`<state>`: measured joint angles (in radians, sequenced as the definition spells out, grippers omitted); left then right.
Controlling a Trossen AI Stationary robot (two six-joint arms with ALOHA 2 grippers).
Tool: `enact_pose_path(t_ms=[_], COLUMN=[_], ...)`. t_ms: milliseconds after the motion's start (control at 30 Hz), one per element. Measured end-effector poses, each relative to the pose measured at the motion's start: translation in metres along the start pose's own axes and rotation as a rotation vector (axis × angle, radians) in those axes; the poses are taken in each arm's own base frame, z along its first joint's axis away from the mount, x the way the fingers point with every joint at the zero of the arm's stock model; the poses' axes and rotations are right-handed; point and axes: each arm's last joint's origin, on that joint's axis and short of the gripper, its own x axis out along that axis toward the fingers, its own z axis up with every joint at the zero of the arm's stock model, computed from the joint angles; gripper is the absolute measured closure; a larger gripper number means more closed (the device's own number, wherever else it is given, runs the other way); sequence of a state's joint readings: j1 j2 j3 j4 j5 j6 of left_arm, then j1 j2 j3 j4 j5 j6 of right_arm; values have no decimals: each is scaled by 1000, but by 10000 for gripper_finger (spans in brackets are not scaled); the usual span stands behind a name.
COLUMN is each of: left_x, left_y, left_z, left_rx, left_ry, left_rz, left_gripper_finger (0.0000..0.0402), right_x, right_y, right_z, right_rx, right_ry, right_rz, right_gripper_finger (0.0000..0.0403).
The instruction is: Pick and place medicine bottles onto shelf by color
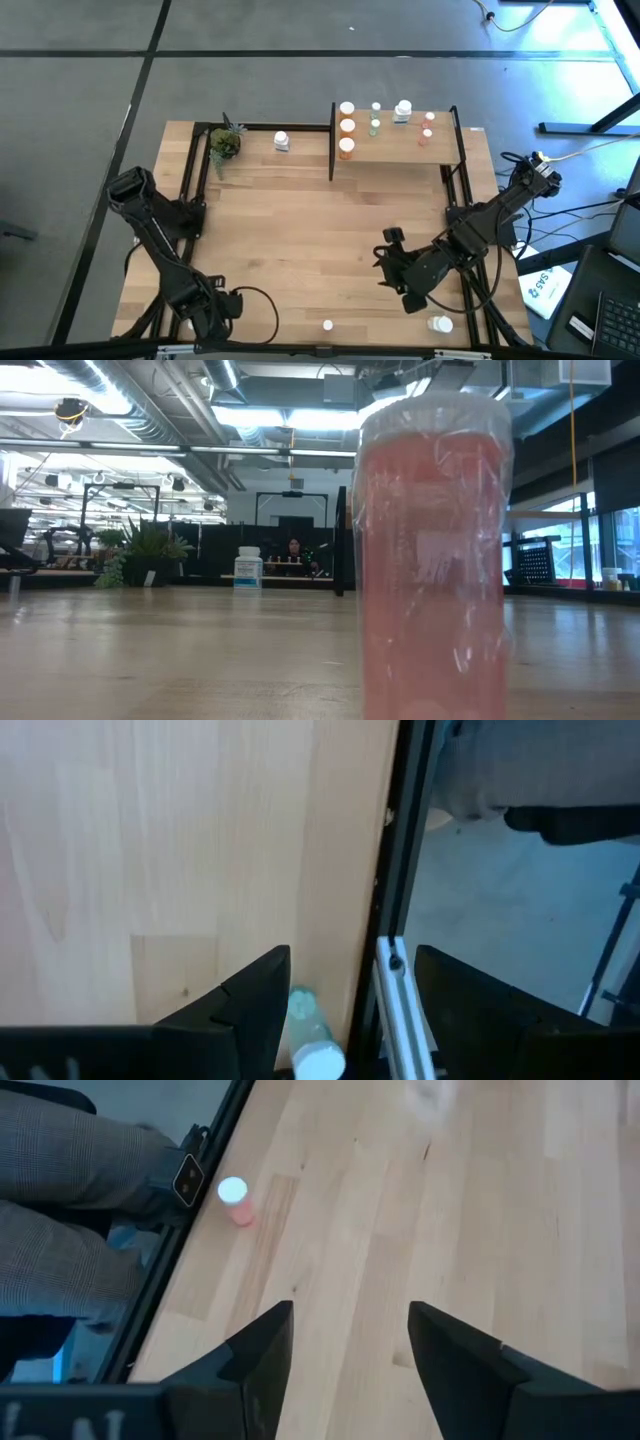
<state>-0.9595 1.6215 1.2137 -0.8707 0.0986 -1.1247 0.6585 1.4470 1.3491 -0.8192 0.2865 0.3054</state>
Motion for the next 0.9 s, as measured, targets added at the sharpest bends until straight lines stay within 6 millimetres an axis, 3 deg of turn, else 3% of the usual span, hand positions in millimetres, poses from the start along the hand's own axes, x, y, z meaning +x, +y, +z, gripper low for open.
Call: enact_pose_path(t_ms=[900], left_x=[5], left_y=[-21], left_z=[-69], left_rx=[-41], left_ry=[-11], left_rz=[43], left_gripper_finger=[193], right_x=[0], right_y=[0], right_z=[0], right_rx=[7], right_ry=[0], right_rz=[-1], right_gripper_finger=[202])
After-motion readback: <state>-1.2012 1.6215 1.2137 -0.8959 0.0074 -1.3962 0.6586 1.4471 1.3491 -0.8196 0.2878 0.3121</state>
